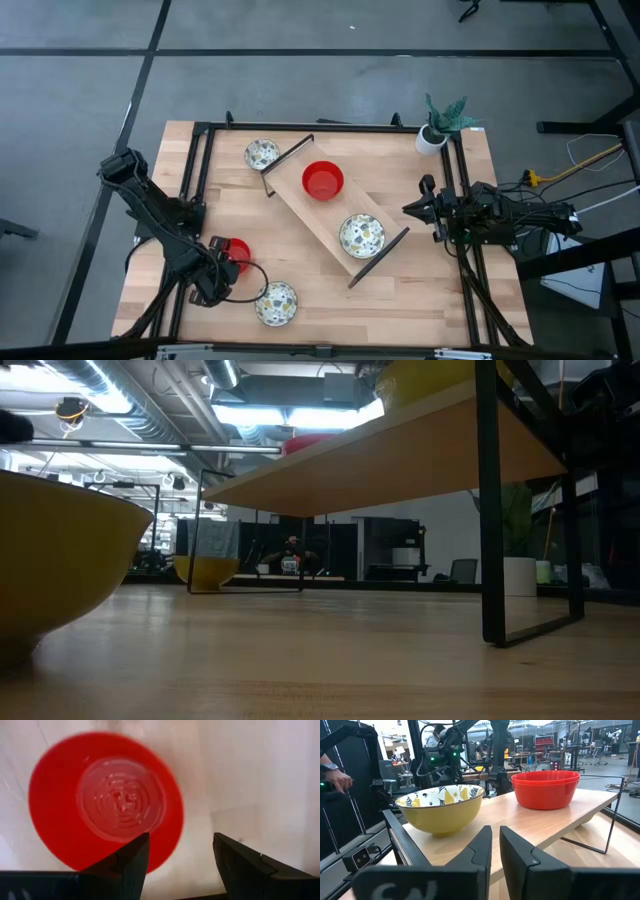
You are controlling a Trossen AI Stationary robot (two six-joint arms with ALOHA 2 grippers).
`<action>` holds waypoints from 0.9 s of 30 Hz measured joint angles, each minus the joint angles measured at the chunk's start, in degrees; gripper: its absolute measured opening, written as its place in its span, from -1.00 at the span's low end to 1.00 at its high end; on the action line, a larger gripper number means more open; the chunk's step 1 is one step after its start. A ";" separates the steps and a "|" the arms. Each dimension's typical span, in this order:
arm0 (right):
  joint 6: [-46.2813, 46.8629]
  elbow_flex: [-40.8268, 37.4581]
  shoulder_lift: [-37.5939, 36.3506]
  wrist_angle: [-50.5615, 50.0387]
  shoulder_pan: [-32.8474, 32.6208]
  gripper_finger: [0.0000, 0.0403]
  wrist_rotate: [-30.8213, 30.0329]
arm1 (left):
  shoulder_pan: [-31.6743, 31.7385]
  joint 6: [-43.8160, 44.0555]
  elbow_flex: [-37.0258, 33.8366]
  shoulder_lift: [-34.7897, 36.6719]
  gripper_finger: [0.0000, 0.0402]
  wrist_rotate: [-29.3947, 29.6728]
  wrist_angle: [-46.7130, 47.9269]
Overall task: Pick & Place Mini bowls
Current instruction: Stack the red bowl on top of the red bowls on the shelf
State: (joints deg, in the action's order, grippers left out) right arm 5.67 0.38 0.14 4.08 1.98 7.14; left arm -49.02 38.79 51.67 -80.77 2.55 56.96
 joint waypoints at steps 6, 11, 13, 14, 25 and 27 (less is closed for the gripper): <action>-0.02 0.00 0.00 -0.11 -0.02 -0.80 0.00 | 0.05 -0.37 -3.39 0.02 0.04 -0.04 -4.88; 0.03 0.00 0.00 -0.11 -0.02 -0.80 0.00 | 0.05 0.53 -5.34 0.02 0.02 1.03 -6.38; -0.02 0.00 0.00 -0.11 0.00 -0.80 0.00 | 0.05 0.59 -5.45 0.02 0.01 2.09 -6.12; 0.04 0.00 -0.02 -0.11 -0.02 -0.80 0.00 | 0.05 0.58 -5.45 0.02 0.00 3.00 -6.20; 0.07 0.00 0.00 -0.11 0.00 -0.80 0.00 | -0.06 -0.43 -5.45 0.02 -0.06 4.68 -7.22; 0.04 0.00 0.00 -0.11 0.00 -0.80 0.00 | -0.08 -0.55 -5.45 0.02 -0.06 4.75 -8.14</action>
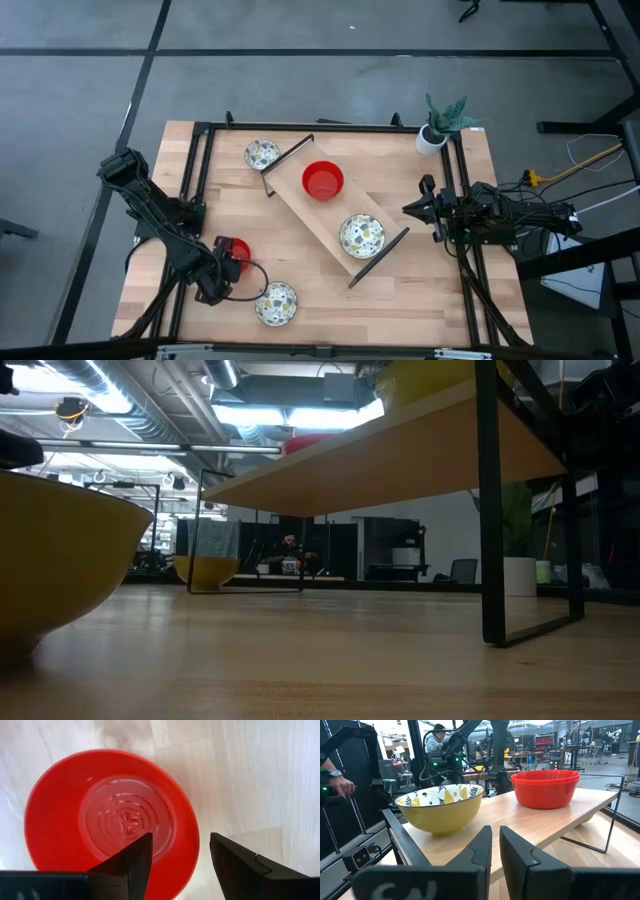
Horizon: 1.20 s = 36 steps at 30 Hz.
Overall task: Pick & Place Mini bowls
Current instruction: Stack the red bowl on top of the red bowls on the shelf
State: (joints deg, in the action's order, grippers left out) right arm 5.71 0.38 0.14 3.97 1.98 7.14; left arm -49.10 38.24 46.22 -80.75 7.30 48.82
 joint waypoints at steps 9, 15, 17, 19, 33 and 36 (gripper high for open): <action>0.05 0.00 0.00 0.00 0.00 -0.80 0.00 | 0.02 -0.32 0.00 0.00 -0.07 1.17 0.19; 0.05 0.00 -0.01 -0.01 -0.01 -0.80 0.00 | 0.02 -0.02 0.00 0.00 -0.08 1.10 -0.44; -0.03 0.00 0.00 0.00 -0.02 -0.80 0.00 | 0.02 -0.02 0.00 0.00 -0.08 0.96 -1.26; -0.04 0.00 -0.02 0.00 0.00 -0.80 -0.02 | 0.02 0.00 0.00 -0.01 -0.08 0.43 -1.41; 0.01 0.00 0.00 -0.02 -0.01 -0.80 -0.01 | 0.09 1.49 0.00 -0.02 -0.08 -2.47 -1.11; -0.02 0.00 0.00 -0.02 -0.01 -0.80 0.00 | 0.09 2.48 0.00 -0.02 -0.08 -2.48 -1.10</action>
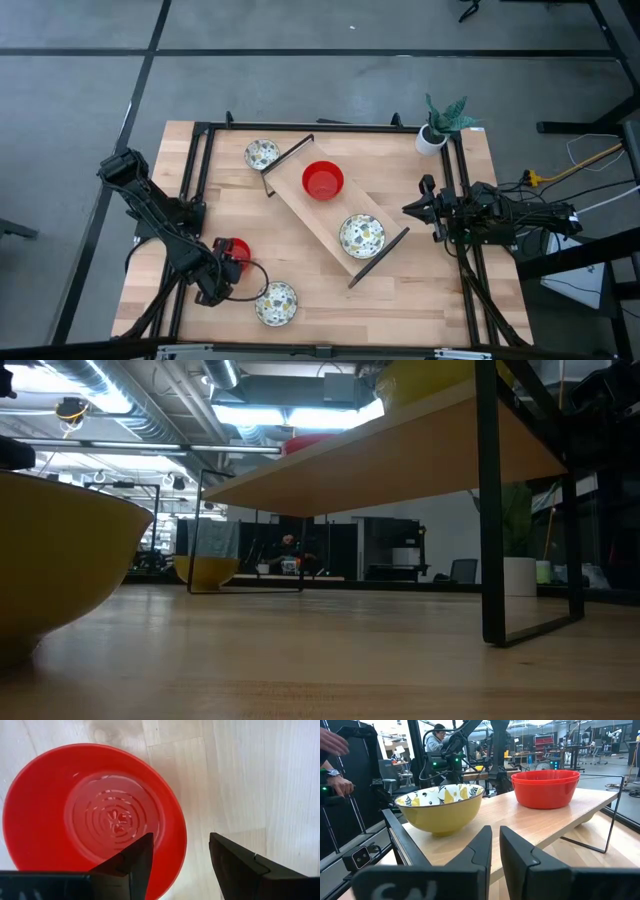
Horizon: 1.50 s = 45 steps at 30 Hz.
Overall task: Pick & Place Mini bowls
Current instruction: Stack the red bowl on top of the red bowls on the shelf
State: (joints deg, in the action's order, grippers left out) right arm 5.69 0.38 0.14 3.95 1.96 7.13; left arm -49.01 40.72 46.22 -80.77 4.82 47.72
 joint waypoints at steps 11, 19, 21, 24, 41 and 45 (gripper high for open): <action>0.03 0.00 -0.02 0.02 0.02 -0.80 -0.02 | 0.12 -0.88 0.13 -1.10 -0.08 -3.04 -0.13; 0.03 0.00 -0.02 0.00 0.00 -0.80 0.00 | 1.53 -2.40 0.39 -4.41 -0.08 -2.97 -0.25; -0.04 0.00 0.00 0.00 0.01 -0.80 0.00 | 1.81 -2.46 0.39 -5.52 -0.08 -2.91 -0.56; 0.05 0.00 0.00 0.00 0.01 -0.80 0.00 | 2.16 -2.46 0.39 -6.47 -0.08 -2.97 -1.30; 0.04 0.00 0.00 0.00 -0.01 -0.80 0.00 | 2.69 -1.43 0.42 -6.47 -0.42 -4.58 -1.73; 0.07 0.00 -0.01 0.00 -0.01 -0.80 0.00 | 2.69 -0.93 0.42 -6.45 -0.57 -4.72 -1.73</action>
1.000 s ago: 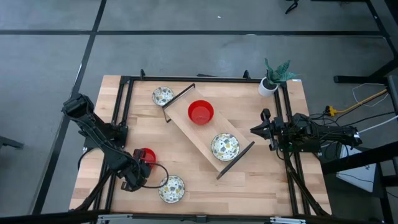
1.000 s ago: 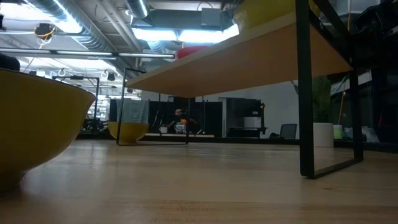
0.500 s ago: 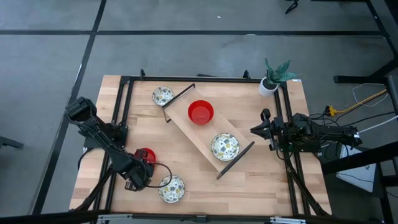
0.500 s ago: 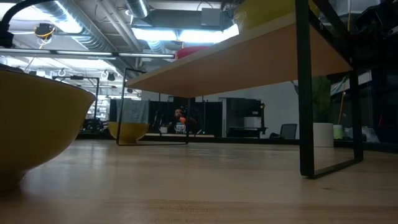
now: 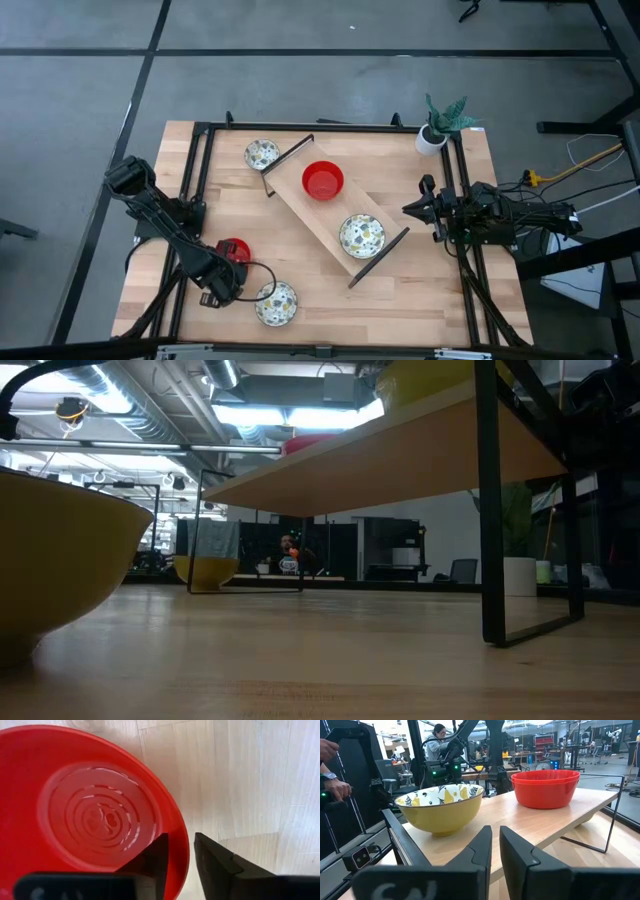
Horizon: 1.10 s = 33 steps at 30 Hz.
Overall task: Pick & Place Mini bowls
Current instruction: Stack the red bowl on top of the red bowls on the shelf
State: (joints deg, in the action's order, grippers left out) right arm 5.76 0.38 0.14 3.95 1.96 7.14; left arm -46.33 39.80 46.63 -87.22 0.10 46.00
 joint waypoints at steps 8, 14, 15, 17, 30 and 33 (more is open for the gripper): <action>-0.13 0.00 -0.01 -0.01 0.00 -0.80 0.00 | 0.00 0.14 0.02 0.02 -0.75 -0.13 0.02; -0.11 0.00 0.01 -0.01 0.00 -0.80 -0.02 | 0.00 0.11 0.04 0.06 -0.85 -0.94 0.08; -0.10 0.00 0.01 0.01 0.00 -0.80 0.00 | 0.00 0.10 0.06 0.07 -0.86 -1.18 0.15; 0.00 0.00 0.01 0.00 0.00 -0.80 0.00 | 0.00 0.18 0.09 0.10 -0.89 -1.29 0.36; -0.11 0.00 -0.01 0.00 0.01 -0.80 0.00 | 0.71 0.01 3.55 0.24 -0.93 -2.73 6.89; -0.02 0.00 0.01 -0.01 0.00 -0.80 0.00 | 1.44 -2.20 6.41 0.24 -0.93 -3.02 9.51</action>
State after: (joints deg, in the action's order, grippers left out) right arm 5.74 0.38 0.14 3.95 1.96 7.14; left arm -44.88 37.60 53.04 -86.98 -2.92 55.51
